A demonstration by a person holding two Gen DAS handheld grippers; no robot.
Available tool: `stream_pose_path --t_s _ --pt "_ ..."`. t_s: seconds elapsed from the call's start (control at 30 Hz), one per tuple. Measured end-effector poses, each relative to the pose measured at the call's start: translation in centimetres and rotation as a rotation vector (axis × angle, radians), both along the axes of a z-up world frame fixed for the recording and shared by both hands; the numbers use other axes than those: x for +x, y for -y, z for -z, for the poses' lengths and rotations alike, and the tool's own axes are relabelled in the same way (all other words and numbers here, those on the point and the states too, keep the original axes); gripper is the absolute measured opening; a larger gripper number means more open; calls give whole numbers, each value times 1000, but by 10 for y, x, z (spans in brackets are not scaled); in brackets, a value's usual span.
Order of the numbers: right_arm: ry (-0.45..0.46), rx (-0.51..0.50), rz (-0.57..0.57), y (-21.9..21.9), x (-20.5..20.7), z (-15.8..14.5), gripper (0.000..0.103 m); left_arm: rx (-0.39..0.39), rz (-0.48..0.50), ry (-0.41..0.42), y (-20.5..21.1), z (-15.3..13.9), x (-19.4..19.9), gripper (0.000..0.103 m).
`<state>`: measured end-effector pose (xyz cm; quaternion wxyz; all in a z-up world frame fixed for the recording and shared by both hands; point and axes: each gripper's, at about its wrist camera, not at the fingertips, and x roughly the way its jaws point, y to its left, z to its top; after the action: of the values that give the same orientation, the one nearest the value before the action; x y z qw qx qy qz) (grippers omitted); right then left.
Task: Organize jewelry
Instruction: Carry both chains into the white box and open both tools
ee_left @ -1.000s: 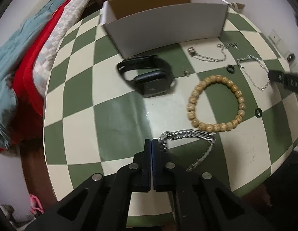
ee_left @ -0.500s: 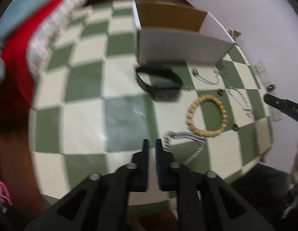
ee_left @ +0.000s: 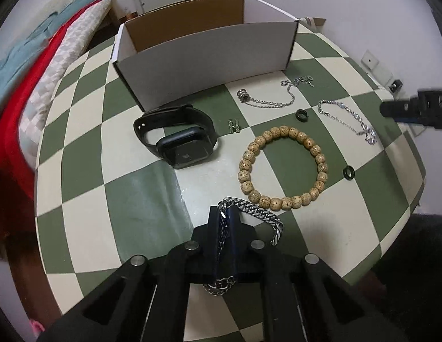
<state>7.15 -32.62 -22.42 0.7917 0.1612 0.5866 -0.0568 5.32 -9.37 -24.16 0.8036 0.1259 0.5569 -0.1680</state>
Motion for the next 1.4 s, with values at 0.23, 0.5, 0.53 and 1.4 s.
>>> stream_pose_path --t_s 0.23,0.5,0.53,1.4 --pt "-32 17 14 2 2 18 35 -6 -98 37 -35 -21 3 3" --pt "-14 -227 -131 -48 1 31 6 -4 -118 89 -48 -44 5 3" --pt "-12 -209 -124 -47 0 30 5 -7 -118 93 -50 -48 6 3" --pt "328 3 -177 -65 67 -155 0 -215 -180 195 -26 -163 129 2"
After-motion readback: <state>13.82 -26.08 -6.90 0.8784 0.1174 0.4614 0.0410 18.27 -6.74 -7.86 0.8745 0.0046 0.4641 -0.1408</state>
